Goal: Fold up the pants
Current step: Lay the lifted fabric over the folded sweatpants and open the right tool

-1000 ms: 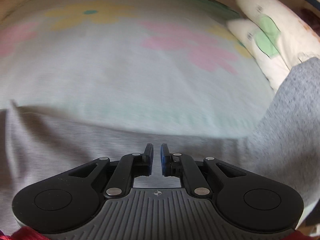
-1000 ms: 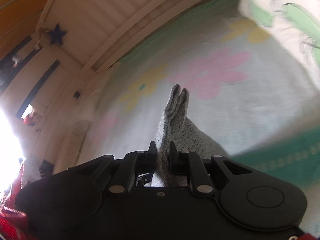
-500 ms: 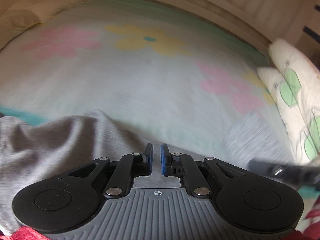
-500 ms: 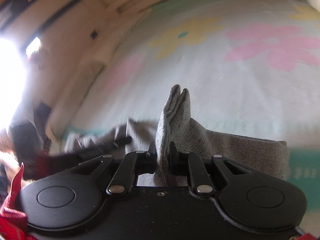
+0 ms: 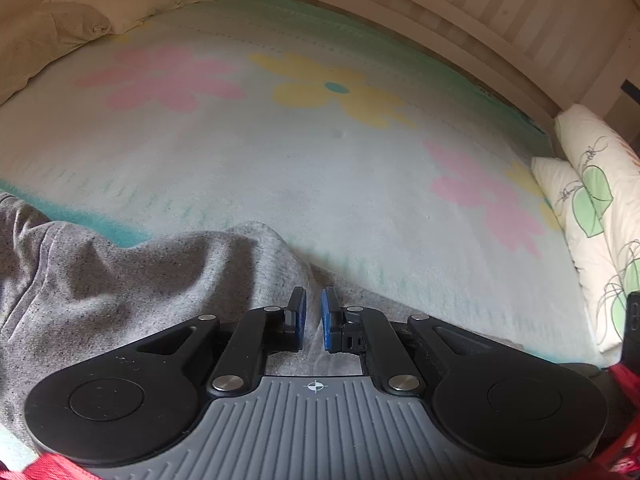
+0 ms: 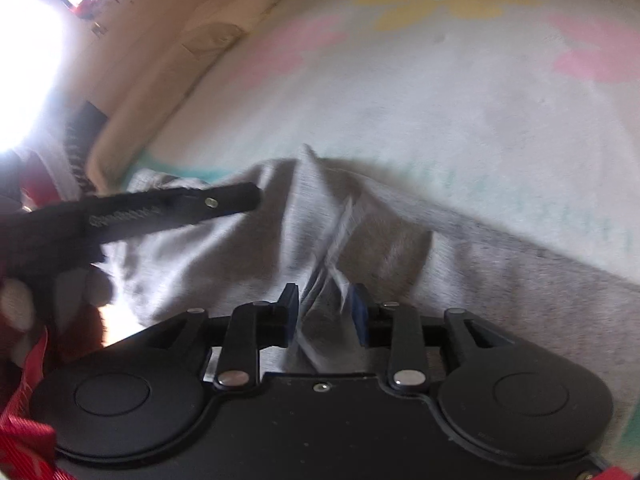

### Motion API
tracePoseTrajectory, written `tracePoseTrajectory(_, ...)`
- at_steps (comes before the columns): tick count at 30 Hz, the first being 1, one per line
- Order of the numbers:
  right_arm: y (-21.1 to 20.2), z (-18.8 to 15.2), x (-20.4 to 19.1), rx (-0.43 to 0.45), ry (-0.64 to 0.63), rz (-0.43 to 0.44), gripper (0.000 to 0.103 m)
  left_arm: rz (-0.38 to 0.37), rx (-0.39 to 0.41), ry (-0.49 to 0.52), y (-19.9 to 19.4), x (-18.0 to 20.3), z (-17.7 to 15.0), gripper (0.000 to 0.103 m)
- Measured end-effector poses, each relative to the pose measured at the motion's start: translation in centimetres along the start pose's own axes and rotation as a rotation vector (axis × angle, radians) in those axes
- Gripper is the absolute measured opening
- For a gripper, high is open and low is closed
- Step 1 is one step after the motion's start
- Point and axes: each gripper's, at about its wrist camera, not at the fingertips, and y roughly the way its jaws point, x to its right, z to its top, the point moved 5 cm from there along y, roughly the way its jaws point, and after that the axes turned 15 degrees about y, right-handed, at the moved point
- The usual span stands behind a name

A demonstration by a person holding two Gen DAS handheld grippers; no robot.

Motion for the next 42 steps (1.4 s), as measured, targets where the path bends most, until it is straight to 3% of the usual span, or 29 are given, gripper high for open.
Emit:
tracePoseTrajectory(6,-3.5,1.4,2.4,0.096,0.053,-0.009,0.043,-0.017,-0.029,0.036,0.8,0.8,-0.5,0.008)
tracePoseTrajectory(10,-6.2,2.0,6.5,0.149,0.146,-0.055,0.043,-0.087,-0.054,0.107,2.0,2.4,-1.6,0.01)
tracePoseTrajectory(14,-7.3,1.5,8.7,0.156,0.194,-0.101,0.043,-0.14,-0.067,0.172,3.0,3.3,-3.1,0.032)
tracePoseTrajectory(16,-7.6,1.1,9.3,0.148,0.19,-0.107,0.043,-0.145,-0.081,0.186,3.4,3.4,-3.7,0.035)
tracePoseTrajectory(23,-7.7,0.7,9.5,0.131,0.157,-0.099,0.043,-0.059,-0.123,0.235,4.5,2.7,-4.8,0.06)
tracePoseTrajectory(29,-7.2,0.8,9.2,0.121,0.148,-0.084,0.043,-0.096,-0.185,0.223,6.0,3.0,-5.5,0.067)
tracePoseTrajectory(42,-7.3,0.8,9.5,0.122,0.148,-0.083,0.043,-0.107,-0.181,0.277,7.3,5.4,-5.0,0.07)
